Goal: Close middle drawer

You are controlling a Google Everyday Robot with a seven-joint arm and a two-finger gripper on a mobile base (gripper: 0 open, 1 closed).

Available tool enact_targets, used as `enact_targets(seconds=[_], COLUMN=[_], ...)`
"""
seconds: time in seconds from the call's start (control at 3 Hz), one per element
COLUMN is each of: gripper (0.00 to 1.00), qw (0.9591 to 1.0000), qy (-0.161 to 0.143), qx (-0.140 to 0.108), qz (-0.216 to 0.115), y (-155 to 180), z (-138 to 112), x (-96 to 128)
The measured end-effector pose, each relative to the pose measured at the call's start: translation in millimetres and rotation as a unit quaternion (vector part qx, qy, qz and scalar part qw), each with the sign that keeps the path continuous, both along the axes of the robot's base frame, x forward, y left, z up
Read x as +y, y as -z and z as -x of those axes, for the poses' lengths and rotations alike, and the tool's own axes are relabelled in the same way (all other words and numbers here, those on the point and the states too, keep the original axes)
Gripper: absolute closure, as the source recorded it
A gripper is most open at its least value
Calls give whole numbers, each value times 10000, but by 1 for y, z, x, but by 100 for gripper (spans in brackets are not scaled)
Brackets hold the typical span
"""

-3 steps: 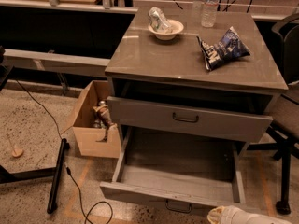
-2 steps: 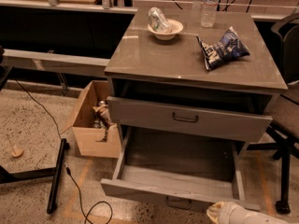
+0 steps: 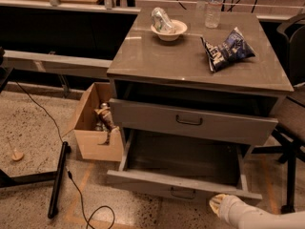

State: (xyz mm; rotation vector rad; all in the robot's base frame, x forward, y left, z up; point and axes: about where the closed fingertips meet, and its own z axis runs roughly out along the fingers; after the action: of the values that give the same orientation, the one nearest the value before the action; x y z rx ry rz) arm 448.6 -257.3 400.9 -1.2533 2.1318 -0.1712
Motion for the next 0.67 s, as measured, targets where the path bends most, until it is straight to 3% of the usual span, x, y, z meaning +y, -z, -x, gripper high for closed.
enact_targets(seconds=[0.67], gripper=[100], qw=[9985], qy=[-112], qx=[-381], qz=[385], y=[-4], z=[-56], x=[-21])
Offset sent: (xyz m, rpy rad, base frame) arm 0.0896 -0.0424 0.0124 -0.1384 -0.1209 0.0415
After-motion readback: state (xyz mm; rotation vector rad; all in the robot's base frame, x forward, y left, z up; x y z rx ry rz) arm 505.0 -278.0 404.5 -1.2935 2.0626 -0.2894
